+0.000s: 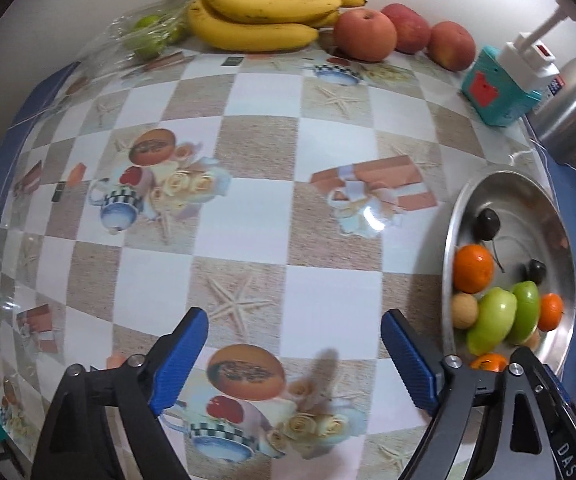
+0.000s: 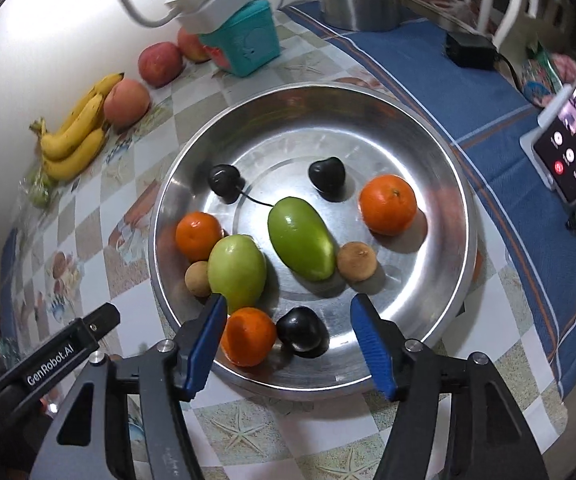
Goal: Organize fruits
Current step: 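Open both tools to release the tangerine and plum into the basin, then withdraw both open tools away from the basin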
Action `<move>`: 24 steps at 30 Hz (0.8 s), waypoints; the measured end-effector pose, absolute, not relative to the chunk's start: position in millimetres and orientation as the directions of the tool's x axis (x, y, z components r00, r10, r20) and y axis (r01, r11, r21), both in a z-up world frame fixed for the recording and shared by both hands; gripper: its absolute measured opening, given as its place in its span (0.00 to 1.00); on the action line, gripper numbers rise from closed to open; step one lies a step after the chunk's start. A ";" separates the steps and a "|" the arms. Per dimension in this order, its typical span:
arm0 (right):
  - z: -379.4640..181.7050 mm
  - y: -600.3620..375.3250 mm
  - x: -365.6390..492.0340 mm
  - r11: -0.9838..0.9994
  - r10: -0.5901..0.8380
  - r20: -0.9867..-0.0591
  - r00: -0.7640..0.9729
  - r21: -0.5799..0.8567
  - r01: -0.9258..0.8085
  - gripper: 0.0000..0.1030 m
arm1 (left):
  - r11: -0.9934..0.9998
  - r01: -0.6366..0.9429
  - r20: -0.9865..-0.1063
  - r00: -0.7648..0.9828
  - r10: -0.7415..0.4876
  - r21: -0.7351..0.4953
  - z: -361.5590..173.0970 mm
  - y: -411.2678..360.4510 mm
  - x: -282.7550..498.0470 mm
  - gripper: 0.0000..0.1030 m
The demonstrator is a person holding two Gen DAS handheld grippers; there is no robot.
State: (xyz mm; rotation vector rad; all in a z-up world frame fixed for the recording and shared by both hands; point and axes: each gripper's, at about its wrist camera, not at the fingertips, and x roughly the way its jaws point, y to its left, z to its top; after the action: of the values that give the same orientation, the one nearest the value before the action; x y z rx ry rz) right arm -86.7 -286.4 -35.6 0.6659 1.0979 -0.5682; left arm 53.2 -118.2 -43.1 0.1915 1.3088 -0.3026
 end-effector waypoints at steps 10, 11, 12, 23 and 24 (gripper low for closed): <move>-31.6 -268.7 -74.8 0.735 -0.119 -0.920 0.374 0.172 0.656 0.78 | 0.952 0.306 -0.960 0.272 -0.070 0.017 -42.2 -103.4 52.5 1.00; -32.1 -266.4 -73.9 0.742 -0.120 -0.920 0.374 0.168 0.650 0.80 | 0.951 0.308 -0.959 0.274 -0.067 0.022 -42.4 -102.5 51.4 1.00; -32.0 -263.9 -73.0 0.747 -0.123 -0.920 0.373 0.161 0.645 0.83 | 0.950 0.310 -0.959 0.276 -0.062 0.028 -42.7 -100.5 49.2 1.00; -23.5 -232.3 -85.4 0.795 -0.150 -0.900 0.409 0.136 0.591 0.90 | 0.954 0.292 -0.938 0.343 -0.041 0.065 -30.5 -70.8 24.8 1.00; -24.2 -230.2 -88.1 0.797 -0.150 -0.901 0.407 0.133 0.589 0.90 | 0.955 0.289 -0.938 0.346 -0.034 0.072 -29.1 -68.4 21.9 1.00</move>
State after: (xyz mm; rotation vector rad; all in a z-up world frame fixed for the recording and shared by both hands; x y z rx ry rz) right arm -88.1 -230.2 -24.2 0.4746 1.0570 -0.4889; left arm 21.9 -68.4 -29.1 0.2417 1.2027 -0.2125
